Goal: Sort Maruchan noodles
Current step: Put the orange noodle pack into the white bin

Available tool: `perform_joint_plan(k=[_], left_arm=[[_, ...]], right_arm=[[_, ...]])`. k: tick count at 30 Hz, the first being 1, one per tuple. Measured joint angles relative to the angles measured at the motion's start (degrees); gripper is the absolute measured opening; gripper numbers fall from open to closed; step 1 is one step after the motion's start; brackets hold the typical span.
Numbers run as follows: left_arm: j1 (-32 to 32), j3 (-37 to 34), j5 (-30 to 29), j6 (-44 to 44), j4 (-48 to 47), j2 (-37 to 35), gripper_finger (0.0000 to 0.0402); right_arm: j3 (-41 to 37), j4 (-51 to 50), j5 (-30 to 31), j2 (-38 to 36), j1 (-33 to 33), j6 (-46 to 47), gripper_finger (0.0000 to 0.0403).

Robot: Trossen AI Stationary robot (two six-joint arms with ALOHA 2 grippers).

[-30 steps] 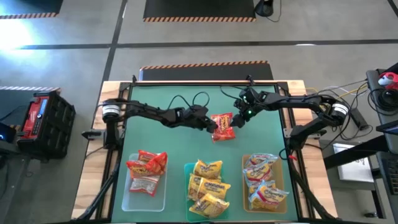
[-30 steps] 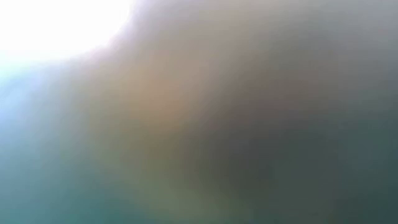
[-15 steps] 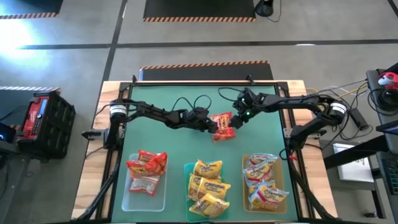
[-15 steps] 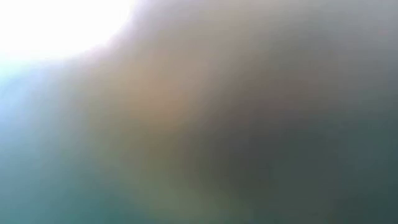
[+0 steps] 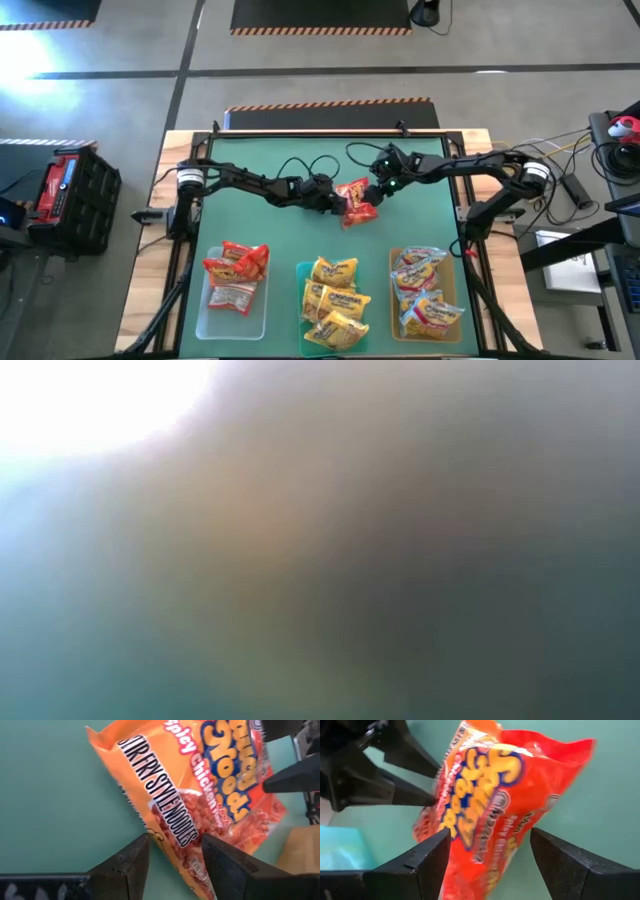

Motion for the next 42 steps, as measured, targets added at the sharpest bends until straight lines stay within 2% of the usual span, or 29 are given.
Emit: perform_joint_plan(k=[6,17,28,35,42], left_arm=[[0.1,0.1,-1.3,-1.1,-2.8,-0.2,0.0162],[-0.5,3.2,-0.9,8.2,-2.4,-3.6,0.0162],[-0.2,5.7,0.7,9.2,-2.3,0.1,0.0162],[-0.2,6.7,1.1,9.2,-6.2,1.0,0.0162],[-0.2,6.8,0.8,10.7,-10.9,0.9,0.0162]], right_arm=[[0.0,-1.0,0.5,-0.3,0.2,0.6,0.0263],[-0.6,-3.6,2.8,-1.3,0.1,0.3,0.0263],[-2.2,-1.5,4.0,-0.8,0.1,-0.1,0.0263],[-2.3,2.1,-2.0,-0.8,0.4,0.6,0.0263],[-2.3,3.8,-2.5,-0.8,1.8,0.9,0.0263]])
